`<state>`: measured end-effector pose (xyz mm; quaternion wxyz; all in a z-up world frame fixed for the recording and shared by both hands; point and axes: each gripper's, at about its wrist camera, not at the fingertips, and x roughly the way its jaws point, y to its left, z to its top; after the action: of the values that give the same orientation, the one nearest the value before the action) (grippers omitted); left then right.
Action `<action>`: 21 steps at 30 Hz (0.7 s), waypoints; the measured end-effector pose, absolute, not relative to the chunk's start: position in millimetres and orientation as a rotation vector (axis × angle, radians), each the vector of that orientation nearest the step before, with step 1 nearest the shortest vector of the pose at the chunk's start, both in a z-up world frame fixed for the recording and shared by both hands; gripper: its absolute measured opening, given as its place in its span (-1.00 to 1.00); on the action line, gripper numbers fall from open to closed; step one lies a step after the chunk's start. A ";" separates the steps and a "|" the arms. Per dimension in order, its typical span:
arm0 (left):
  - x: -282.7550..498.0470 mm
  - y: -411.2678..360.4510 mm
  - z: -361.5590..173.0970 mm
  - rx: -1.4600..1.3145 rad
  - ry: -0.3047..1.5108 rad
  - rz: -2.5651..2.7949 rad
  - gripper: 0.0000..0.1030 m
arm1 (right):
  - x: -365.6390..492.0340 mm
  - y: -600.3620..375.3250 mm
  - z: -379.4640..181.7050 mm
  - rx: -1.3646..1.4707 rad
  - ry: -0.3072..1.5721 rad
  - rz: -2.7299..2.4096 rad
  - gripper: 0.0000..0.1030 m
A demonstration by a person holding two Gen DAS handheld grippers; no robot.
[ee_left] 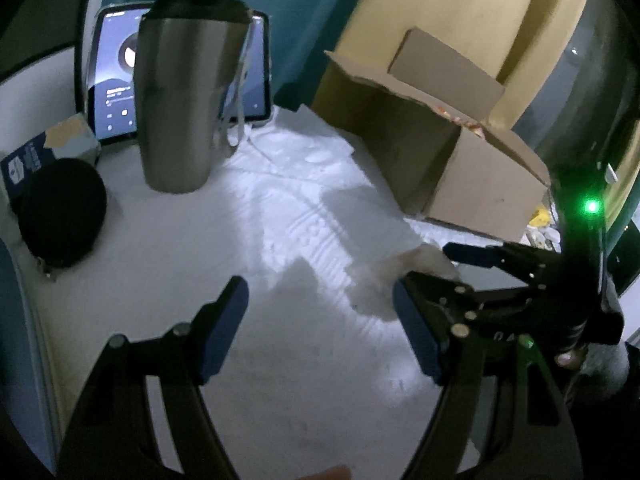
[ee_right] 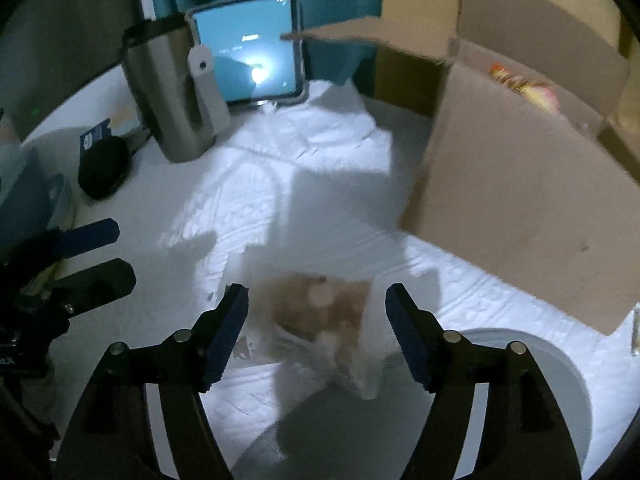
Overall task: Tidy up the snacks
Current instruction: 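Grasp the paper-wrapped pastry pack with the right tool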
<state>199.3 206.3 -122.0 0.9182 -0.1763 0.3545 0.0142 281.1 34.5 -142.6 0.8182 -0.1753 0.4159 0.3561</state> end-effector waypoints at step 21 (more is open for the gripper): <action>200.6 199.8 -124.6 -0.350 0.757 0.038 0.48 | 284.3 32.1 -152.3 -0.347 0.884 0.804 0.23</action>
<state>200.6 199.8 -124.6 0.9142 -0.1699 0.3675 0.0182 284.3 32.1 -152.3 0.8126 -0.1626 0.4141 0.3764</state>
